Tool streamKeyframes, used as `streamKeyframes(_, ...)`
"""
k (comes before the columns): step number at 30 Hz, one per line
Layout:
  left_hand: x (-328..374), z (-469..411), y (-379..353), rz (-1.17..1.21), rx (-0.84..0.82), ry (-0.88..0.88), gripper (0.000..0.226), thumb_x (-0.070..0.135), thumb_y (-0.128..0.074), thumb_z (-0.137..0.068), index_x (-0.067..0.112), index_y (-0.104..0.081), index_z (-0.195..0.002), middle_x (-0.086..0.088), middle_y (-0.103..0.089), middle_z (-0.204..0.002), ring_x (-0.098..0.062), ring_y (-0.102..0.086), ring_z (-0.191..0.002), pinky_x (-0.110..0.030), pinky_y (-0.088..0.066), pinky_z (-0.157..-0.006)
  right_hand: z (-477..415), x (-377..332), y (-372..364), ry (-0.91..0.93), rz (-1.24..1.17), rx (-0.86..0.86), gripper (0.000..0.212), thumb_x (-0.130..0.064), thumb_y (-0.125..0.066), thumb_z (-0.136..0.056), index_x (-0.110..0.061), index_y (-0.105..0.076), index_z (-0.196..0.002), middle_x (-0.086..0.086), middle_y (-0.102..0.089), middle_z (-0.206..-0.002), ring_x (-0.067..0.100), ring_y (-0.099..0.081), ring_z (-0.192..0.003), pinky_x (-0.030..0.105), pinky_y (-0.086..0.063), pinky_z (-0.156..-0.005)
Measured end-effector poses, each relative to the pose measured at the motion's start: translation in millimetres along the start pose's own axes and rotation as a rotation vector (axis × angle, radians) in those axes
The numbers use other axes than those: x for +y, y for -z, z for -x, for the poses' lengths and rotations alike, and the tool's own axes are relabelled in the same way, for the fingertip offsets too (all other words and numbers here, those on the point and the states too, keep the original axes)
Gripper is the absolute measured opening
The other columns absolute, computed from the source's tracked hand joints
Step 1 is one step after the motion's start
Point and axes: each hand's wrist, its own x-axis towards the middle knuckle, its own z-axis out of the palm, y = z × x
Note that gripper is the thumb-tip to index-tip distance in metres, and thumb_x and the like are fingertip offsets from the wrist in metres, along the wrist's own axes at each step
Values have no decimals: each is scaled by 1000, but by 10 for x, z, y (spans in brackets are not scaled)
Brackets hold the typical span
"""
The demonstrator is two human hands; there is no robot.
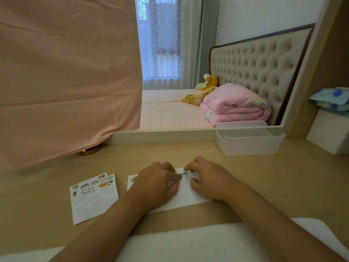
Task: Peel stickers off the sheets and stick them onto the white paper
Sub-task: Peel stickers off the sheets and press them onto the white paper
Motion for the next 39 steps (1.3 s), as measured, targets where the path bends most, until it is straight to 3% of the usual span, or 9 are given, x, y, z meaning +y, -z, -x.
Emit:
streamKeyframes(3, 18, 3, -14, -13, 1, 19, 48, 50, -34, -97, 38, -56, -138, 14, -56, -127, -12, -49, -111, -33, -47, -85, -6, -9, -15, 13, 43, -23, 44, -30, -48, -97, -32, -55, -141, -10, -48, -126, 15, -55, -102, 33, -49, -87)
streamKeyframes(6, 56, -10, -22, -85, -32, 1, 71, 50, -8, -89, 33, -48, -146, 9, -50, -133, -14, -44, -116, -32, -41, -90, -18, -3, -3, 23, 82, -43, 39, -31, -48, -98, -31, -62, -134, -9, -49, -126, 14, -55, -101, 31, -47, -85)
streamKeyframes(9, 66, -27, -8, -102, -56, 1, 82, 52, 0, -82, 31, -50, -144, 10, -48, -134, -14, -44, -115, -31, -42, -87, -19, 34, 37, 10, 65, -20, 35, -31, -52, -96, -30, -67, -128, -14, -53, -128, 11, -56, -108, 28, -47, -88)
streamKeyframes(11, 75, -26, 22, -99, -68, 1, 79, 53, -3, -83, 31, -54, -140, 12, -49, -133, -13, -45, -114, -30, -44, -83, -6, 53, 45, 5, 44, -7, 35, -31, -53, -96, -30, -65, -128, -14, -54, -127, 10, -56, -106, 27, -47, -87)
streamKeyframes(16, 76, -12, 80, -60, -78, 13, 40, 43, -40, -99, 30, -63, -129, 13, -57, -130, -13, -50, -107, -30, -47, -82, -34, 41, 4, 6, 125, -50, 54, -34, -45, -97, -45, -39, -149, -9, -44, -124, 12, -48, -93, 30, -41, -77)
streamKeyframes(23, 75, 19, 48, -6, -27, -25, 50, 40, -33, -96, 38, -45, -146, 8, -55, -117, -15, -48, -100, -33, -47, -78, -79, 36, -16, 10, 146, -45, 47, -33, -44, -98, -45, -49, -143, -12, -41, -109, 10, -46, -88, 29, -40, -74)
streamKeyframes(28, 113, 23, 53, -50, -18, -35, 46, 38, -32, -101, 42, -50, -143, 5, -52, -127, -21, -48, -109, -29, -40, -75, -9, 150, 18, -36, 118, 33, 42, -31, -47, -98, -41, -57, -137, -15, -49, -116, 7, -50, -93, 26, -40, -75)
streamKeyframes(32, 114, 21, 71, -25, 5, -19, 39, 37, -41, -98, 36, -62, -132, 5, -58, -124, -21, -52, -106, -30, -46, -77, 50, 76, 3, 53, 141, 37, 44, -31, -48, -96, -45, -57, -136, -15, -50, -112, 9, -49, -89, 28, -38, -72)
streamKeyframes(39, 88, 26, 19, -15, 35, -2, 40, 40, -44, -97, 29, -59, -133, 8, -56, -127, -18, -49, -109, -31, -48, -81, 50, 97, 39, -13, 148, 94, 33, -32, -47, -97, -40, -71, -118, -14, -60, -111, 11, -60, -96, 26, -42, -75)
